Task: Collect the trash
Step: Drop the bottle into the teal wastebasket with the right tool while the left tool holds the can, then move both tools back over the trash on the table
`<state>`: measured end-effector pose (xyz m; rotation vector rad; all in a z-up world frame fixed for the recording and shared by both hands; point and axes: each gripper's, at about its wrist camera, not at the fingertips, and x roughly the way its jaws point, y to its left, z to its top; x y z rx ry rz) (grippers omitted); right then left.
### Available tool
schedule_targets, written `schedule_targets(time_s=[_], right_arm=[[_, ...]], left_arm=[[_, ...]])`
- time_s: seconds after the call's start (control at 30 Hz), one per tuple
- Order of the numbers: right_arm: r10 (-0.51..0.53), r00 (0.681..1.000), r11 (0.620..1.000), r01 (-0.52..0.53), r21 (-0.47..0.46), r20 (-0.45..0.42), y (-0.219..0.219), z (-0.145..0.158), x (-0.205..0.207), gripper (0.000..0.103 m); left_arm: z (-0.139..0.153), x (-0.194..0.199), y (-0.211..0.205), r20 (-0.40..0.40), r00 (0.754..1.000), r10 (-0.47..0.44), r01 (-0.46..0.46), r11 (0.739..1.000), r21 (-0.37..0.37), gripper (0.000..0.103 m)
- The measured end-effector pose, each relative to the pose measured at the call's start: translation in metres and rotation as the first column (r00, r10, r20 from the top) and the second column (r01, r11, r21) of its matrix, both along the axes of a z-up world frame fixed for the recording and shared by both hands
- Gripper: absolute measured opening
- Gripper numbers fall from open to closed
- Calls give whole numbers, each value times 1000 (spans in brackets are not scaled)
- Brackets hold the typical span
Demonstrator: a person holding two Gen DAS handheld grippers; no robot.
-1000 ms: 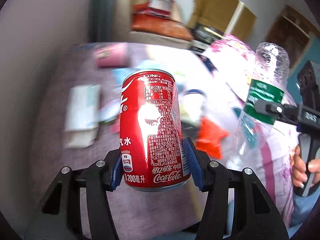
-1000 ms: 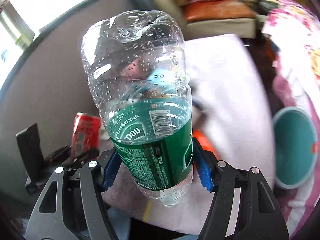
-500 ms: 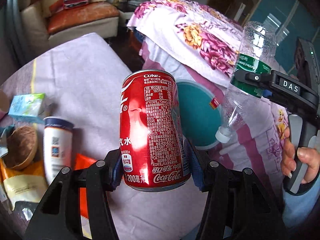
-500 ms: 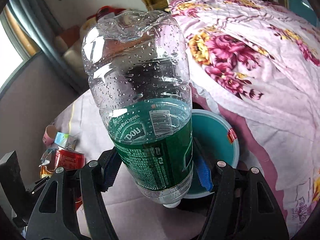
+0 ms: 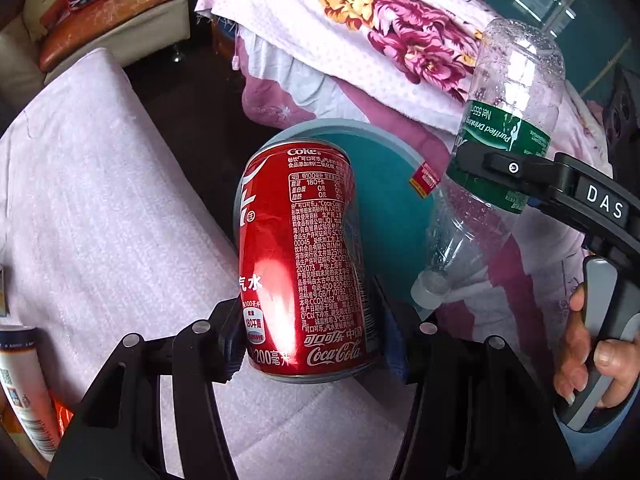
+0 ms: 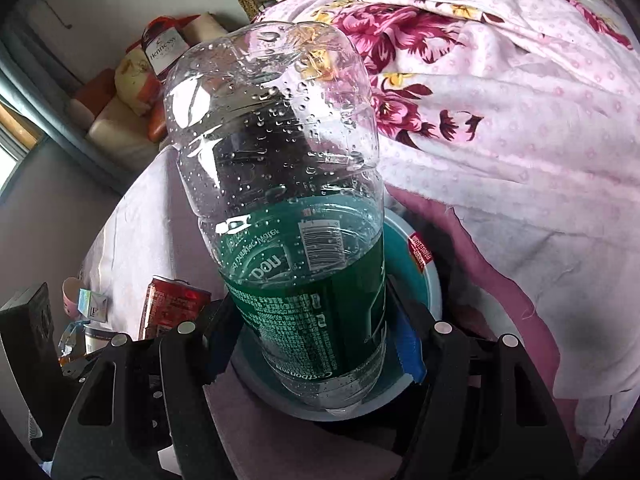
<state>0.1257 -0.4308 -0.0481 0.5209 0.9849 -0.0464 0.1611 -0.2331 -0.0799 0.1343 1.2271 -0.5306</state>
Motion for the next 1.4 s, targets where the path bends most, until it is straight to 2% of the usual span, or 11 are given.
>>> schedule_targets(time_s=[0.2,0.33,0.5,0.6,0.67,0.7,0.83,1.13,1.4], right_arm=[[-13,1000,999,14,32,-23,-4,-18,4,63],[-2,999,999,3,41,-42,-1,-27,7,63],[26,998,999,-23,48,-62,6,-31,9,64],[53,995,997,-48,53,-82,12,-33,8,64],[58,994,997,-52,64,-89,14,-33,8,68],[56,994,997,-50,65,-90,14,-32,7,72],[49,995,998,-45,50,-90,20,-27,6,75],[57,996,998,-56,11,-72,31,-4,-11,78],[99,994,995,-99,-17,-43,65,22,-23,78]], left_arm=[[-12,8,-10,-22,1000,-15,15,1000,19,57],[-15,9,-8,-26,1000,-2,3,1000,27,73],[-11,7,0,-34,999,14,-14,1000,2,74],[-7,4,1,-25,1000,17,-17,1000,1,79],[-6,4,2,-19,999,29,-29,1000,5,89],[-4,3,4,-17,999,36,-36,999,2,89],[2,1,12,-16,998,54,-54,998,-19,89],[33,-19,44,30,994,102,-99,991,-91,93],[47,-42,87,53,987,151,-143,981,-130,93]])
